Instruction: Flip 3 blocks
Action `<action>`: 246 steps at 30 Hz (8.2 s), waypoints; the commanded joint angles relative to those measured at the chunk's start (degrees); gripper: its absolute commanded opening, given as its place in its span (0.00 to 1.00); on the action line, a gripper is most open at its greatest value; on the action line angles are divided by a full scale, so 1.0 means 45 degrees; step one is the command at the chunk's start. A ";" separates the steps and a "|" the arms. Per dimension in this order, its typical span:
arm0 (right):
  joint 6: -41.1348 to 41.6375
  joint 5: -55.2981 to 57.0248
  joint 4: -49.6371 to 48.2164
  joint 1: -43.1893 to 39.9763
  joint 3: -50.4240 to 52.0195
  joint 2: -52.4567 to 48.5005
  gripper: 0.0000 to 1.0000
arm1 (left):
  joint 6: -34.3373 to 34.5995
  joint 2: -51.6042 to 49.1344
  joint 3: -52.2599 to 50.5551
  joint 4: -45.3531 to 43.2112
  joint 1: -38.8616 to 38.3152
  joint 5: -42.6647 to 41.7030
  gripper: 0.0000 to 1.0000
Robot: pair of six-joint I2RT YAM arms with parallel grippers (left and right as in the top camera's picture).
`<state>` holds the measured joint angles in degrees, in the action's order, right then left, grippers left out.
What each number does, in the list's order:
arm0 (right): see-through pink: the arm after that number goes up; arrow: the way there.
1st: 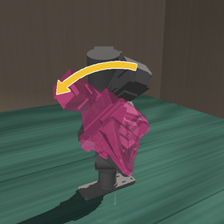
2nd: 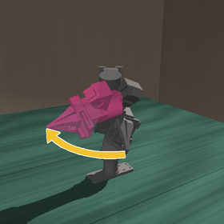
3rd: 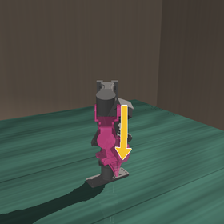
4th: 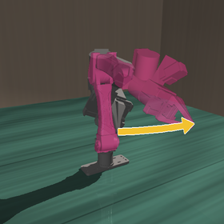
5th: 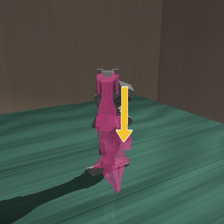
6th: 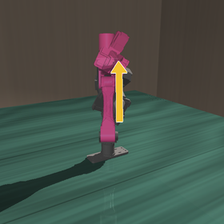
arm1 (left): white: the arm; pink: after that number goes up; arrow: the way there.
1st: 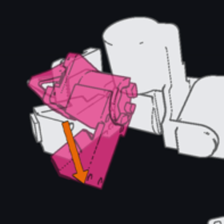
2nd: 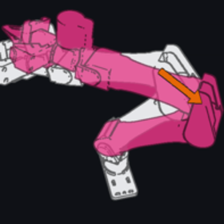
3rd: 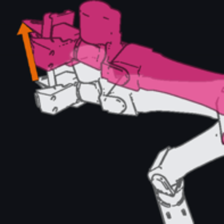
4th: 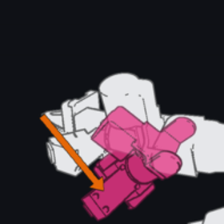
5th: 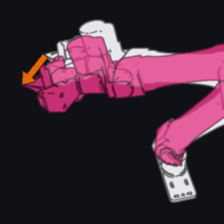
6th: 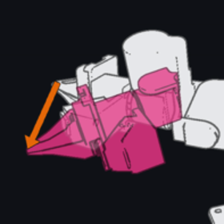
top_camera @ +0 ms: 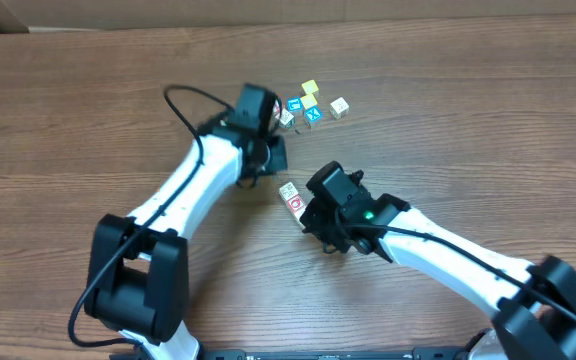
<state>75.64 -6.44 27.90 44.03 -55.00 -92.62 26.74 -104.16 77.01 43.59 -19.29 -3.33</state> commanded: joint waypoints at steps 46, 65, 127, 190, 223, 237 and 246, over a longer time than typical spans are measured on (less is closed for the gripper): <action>-0.0952 0.1855 -0.0787 0.0534 0.0559 -0.1452 0.04 | -0.3230 -0.4498 0.3609 0.3230 0.0418 -0.2565 0.04; -0.0952 0.2001 -0.0908 0.0539 0.0568 -0.1452 0.04 | -0.3181 -0.4498 0.3249 0.3254 -0.0073 -0.1787 0.04; -0.1190 0.1248 -0.1870 0.0345 0.0529 -0.1991 0.04 | -0.3988 -0.4498 0.3696 0.3390 0.0068 -0.3512 0.04; -1.1458 -0.0418 0.4095 -0.0704 -0.5673 -0.1404 0.83 | -0.0092 -0.0432 0.7640 0.8291 0.6489 -0.0845 0.04; -0.7485 0.3075 0.0384 0.0525 -0.5625 -0.5251 0.65 | -0.0223 -0.0544 0.2560 0.5906 0.6266 -0.1175 0.43; -0.9539 0.1681 0.0738 0.0525 -0.5639 -0.5202 0.67 | -0.1107 -0.0544 0.2560 0.5085 0.4959 -0.1166 0.04; -0.9544 0.1690 0.0704 0.0282 -0.5654 -0.4439 0.70 | -0.1987 -0.0544 0.2560 0.3628 0.3351 -0.1161 0.04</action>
<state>33.58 1.58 31.44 46.11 -79.50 -115.90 21.06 -106.04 88.79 61.19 -2.50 -8.32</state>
